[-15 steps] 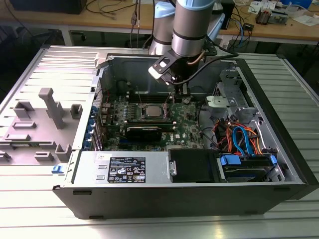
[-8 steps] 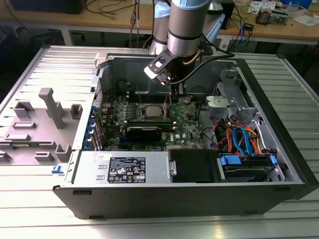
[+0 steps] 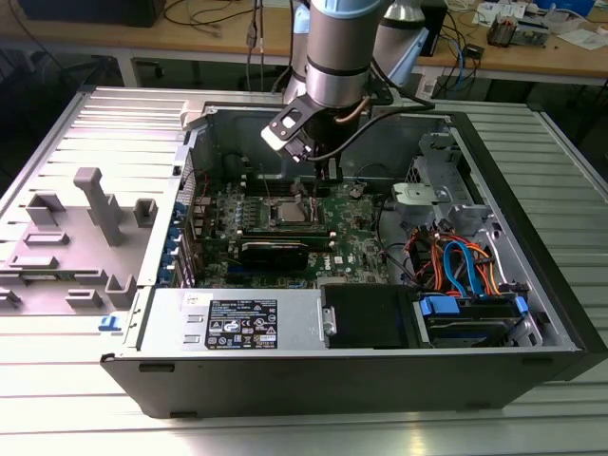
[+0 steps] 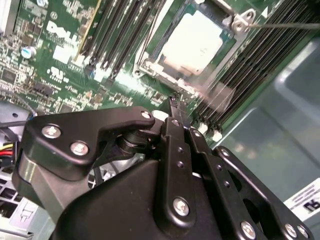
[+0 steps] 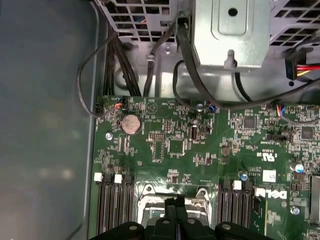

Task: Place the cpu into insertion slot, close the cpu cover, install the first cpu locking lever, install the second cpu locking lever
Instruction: 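Close the cpu cover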

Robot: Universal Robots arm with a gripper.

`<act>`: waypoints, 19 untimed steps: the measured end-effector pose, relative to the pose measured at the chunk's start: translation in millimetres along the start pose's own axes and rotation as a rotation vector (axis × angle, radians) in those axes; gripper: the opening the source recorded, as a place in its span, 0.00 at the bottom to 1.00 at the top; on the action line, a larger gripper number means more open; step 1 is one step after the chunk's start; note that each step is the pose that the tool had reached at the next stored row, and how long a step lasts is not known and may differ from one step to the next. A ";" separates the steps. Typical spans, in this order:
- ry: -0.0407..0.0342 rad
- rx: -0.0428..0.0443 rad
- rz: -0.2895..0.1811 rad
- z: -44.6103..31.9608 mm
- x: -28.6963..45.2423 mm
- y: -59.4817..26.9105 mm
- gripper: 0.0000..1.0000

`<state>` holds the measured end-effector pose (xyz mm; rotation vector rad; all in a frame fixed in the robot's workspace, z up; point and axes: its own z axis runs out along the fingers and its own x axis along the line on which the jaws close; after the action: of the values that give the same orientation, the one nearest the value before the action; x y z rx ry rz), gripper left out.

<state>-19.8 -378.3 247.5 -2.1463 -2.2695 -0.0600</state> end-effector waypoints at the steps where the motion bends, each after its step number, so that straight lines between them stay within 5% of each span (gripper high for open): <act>1: 0.0000 0.0000 0.000 0.0 0.1 -1.5 0.11; 6: 0.0000 0.0000 -0.001 0.2 0.4 -8.9 0.11; 19: 0.0001 0.0004 -0.009 6.6 2.6 -53.0 0.11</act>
<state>-72.7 -378.3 240.2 -2.1358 -2.2791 -0.0598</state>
